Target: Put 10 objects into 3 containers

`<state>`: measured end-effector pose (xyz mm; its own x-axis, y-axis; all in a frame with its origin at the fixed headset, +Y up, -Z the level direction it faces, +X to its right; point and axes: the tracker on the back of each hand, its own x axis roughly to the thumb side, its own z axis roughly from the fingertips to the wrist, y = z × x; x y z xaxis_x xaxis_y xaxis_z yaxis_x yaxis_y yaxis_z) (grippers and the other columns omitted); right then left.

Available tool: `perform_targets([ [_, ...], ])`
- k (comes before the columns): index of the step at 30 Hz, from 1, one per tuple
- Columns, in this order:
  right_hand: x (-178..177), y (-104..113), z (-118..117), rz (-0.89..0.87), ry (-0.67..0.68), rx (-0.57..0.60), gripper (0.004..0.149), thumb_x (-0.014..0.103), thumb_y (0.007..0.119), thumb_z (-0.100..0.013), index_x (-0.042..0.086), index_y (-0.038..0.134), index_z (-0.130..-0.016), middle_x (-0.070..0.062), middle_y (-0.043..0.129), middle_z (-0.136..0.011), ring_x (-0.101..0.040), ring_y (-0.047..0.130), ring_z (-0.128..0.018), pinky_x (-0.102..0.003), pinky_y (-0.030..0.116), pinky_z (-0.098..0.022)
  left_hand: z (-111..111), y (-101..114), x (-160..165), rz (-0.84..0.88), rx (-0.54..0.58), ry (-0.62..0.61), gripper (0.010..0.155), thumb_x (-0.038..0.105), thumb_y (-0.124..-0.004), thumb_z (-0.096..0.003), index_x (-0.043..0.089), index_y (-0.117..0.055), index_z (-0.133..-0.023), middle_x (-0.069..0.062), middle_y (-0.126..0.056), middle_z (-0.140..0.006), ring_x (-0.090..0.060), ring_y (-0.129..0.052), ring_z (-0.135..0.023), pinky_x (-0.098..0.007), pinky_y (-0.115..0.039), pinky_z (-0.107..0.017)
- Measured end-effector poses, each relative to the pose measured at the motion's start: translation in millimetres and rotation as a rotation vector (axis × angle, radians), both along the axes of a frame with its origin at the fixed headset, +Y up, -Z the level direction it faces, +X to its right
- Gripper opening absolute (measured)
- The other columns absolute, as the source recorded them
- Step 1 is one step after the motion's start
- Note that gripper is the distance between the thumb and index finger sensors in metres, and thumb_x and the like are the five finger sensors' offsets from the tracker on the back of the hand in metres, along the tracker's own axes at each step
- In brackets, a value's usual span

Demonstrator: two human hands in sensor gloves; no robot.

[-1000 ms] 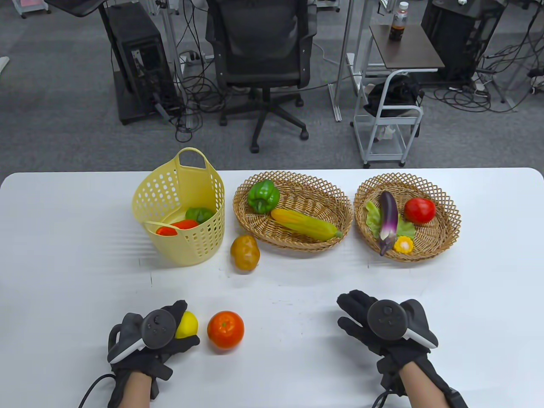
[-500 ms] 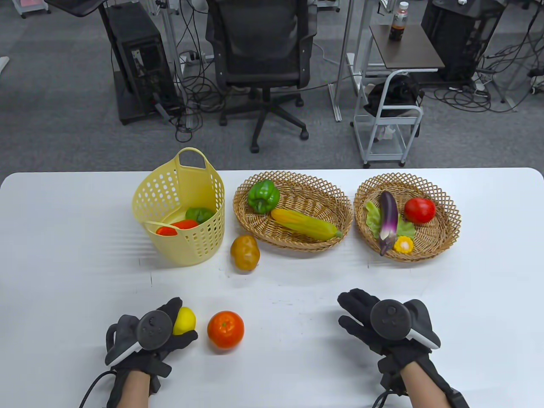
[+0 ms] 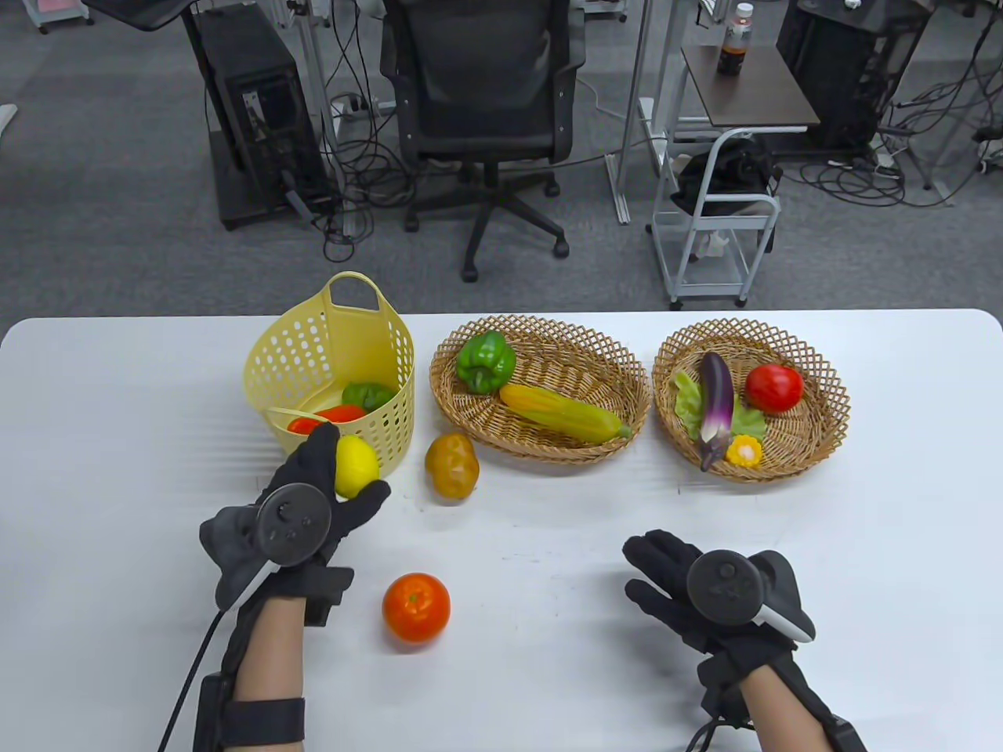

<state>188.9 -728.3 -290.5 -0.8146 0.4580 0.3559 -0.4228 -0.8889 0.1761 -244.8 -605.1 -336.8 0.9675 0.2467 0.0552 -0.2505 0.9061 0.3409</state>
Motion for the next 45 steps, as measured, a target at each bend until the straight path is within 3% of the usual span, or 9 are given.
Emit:
perform_targets([
  [6, 0, 0, 0, -0.002, 0.002, -0.002, 0.062, 0.052, 0.057, -0.061, 0.019, 0.05, -0.112, -0.022, 0.05, -0.116, -0.049, 0.068, -0.094, -0.055, 0.069, -0.064, -29, 17, 17, -0.001, -0.011, 0.138, 0.089, 0.07, -0.073, -0.0504, 0.01, -0.052, -0.112, -0.015, -0.075, -0.102, -0.009, -0.104, -0.054, -0.009, -0.086, -0.024],
  [10, -1, -1, 0, -0.001, 0.01, 0.001, 0.062, 0.053, 0.057, -0.061, 0.019, 0.05, -0.112, -0.022, 0.051, -0.116, -0.048, 0.071, -0.092, -0.051, 0.073, -0.06, -45, 12, 23, -0.032, -0.054, 0.227, 0.087, 0.068, -0.073, -0.0519, 0.008, -0.053, -0.112, -0.016, -0.077, -0.099, -0.008, -0.105, -0.049, -0.008, -0.086, -0.022],
  [12, -1, -1, 0, 0.001, 0.015, 0.001, 0.062, 0.053, 0.057, -0.061, 0.019, 0.05, -0.112, -0.022, 0.051, -0.115, -0.048, 0.073, -0.091, -0.048, 0.075, -0.059, -50, 7, 23, -0.024, -0.036, 0.277, 0.07, 0.059, -0.074, -0.0569, 0.012, -0.06, -0.107, -0.009, -0.084, -0.092, -0.006, -0.106, -0.047, -0.007, -0.087, -0.021],
  [16, -2, -1, 1, 0.009, 0.017, 0.0, 0.062, 0.053, 0.057, -0.061, 0.019, 0.05, -0.112, -0.022, 0.052, -0.115, -0.047, 0.073, -0.091, -0.048, 0.075, -0.058, -58, -1, 26, -0.149, 0.009, 0.416, 0.07, 0.059, -0.072, -0.0588, 0.009, -0.061, -0.106, -0.011, -0.084, -0.09, -0.008, -0.107, -0.046, -0.007, -0.088, -0.021],
  [19, -2, -1, 1, 0.005, 0.024, 0.003, 0.062, 0.053, 0.056, -0.061, 0.019, 0.05, -0.112, -0.022, 0.053, -0.115, -0.047, 0.074, -0.091, -0.048, 0.075, -0.058, -61, -5, 28, -0.171, -0.005, 0.42, 0.068, 0.059, -0.069, -0.0602, 0.01, -0.059, -0.107, -0.011, -0.082, -0.093, -0.009, -0.106, -0.049, -0.008, -0.088, -0.022],
  [33, -4, -4, 2, 0.023, 0.026, -0.007, 0.062, 0.053, 0.057, -0.061, 0.019, 0.05, -0.112, -0.022, 0.051, -0.115, -0.047, 0.07, -0.094, -0.053, 0.07, -0.064, -42, 3, 28, -0.167, 0.025, 0.268, 0.073, 0.063, -0.07, -0.0579, 0.011, -0.059, -0.108, -0.012, -0.081, -0.095, -0.013, -0.105, -0.053, -0.013, -0.089, -0.025],
  [36, -3, -4, 1, 0.018, 0.021, -0.012, 0.062, 0.053, 0.057, -0.061, 0.019, 0.05, -0.112, -0.022, 0.051, -0.116, -0.047, 0.069, -0.094, -0.054, 0.07, -0.064, -28, 6, 32, -0.166, 0.04, 0.175, 0.074, 0.063, -0.07, -0.0572, 0.011, -0.059, -0.108, -0.013, -0.081, -0.095, -0.015, -0.105, -0.054, -0.014, -0.089, -0.026],
  [39, -3, -4, 1, 0.017, 0.024, -0.009, 0.062, 0.053, 0.057, -0.061, 0.019, 0.05, -0.112, -0.022, 0.051, -0.115, -0.047, 0.069, -0.094, -0.054, 0.07, -0.064, -11, 4, 36, -0.161, -0.02, 0.062, 0.075, 0.063, -0.071, -0.0563, 0.011, -0.059, -0.109, -0.014, -0.08, -0.098, -0.019, -0.104, -0.059, -0.018, -0.09, -0.028],
  [45, -3, -4, 1, 0.025, 0.02, -0.018, 0.062, 0.053, 0.057, -0.061, 0.019, 0.05, -0.112, -0.022, 0.051, -0.116, -0.047, 0.069, -0.095, -0.055, 0.069, -0.064, 17, -11, 40, -0.153, -0.08, -0.109, 0.074, 0.064, -0.071, -0.0563, 0.014, -0.058, -0.11, -0.015, -0.073, -0.105, -0.03, -0.095, -0.08, -0.032, -0.09, -0.041],
])
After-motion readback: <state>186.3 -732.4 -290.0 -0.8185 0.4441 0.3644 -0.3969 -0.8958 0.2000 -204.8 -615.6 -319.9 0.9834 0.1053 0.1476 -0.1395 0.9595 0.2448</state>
